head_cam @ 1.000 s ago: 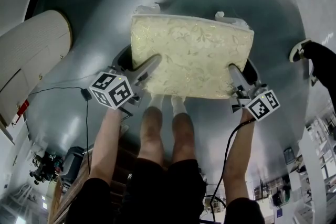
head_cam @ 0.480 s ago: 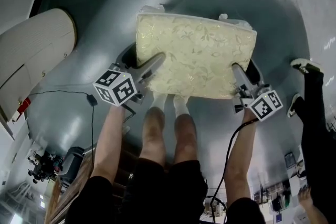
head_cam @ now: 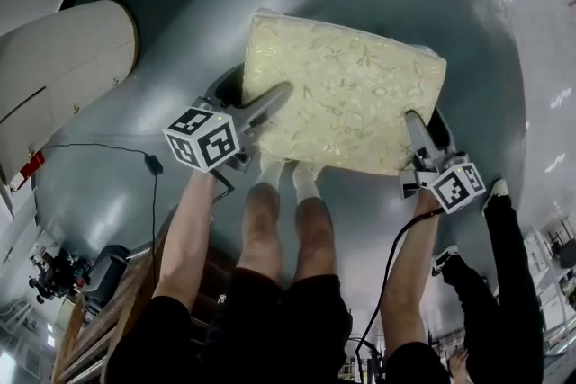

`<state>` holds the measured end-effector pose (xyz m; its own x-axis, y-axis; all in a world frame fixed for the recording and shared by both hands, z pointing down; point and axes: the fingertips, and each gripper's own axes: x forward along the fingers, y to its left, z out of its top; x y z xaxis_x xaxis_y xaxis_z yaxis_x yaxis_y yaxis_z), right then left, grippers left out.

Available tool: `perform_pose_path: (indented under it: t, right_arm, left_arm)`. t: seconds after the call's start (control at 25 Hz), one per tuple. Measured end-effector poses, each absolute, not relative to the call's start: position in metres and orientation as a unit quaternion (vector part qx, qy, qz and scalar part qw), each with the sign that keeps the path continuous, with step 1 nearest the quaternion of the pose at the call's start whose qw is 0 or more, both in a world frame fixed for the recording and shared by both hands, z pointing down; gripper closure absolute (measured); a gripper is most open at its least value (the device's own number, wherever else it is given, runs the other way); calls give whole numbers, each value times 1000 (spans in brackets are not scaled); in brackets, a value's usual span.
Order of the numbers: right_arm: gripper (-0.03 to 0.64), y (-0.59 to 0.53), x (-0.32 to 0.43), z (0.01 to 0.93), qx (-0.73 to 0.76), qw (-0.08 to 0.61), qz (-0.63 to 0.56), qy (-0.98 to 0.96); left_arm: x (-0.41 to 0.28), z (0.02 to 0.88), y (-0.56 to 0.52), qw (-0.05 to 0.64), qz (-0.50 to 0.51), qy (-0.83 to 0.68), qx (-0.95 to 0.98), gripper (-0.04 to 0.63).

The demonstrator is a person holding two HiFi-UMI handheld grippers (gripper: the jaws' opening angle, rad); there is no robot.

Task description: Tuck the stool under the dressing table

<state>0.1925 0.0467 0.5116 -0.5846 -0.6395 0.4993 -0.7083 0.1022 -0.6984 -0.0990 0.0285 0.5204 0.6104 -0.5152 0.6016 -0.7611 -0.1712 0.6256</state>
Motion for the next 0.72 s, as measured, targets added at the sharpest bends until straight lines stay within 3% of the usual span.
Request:
perform_pose_path:
  t: [0.72]
  right_arm:
    - [256, 47, 195, 515, 455, 22, 475, -753]
  left_arm:
    - [-99, 523, 32, 468, 114, -429, 764, 150]
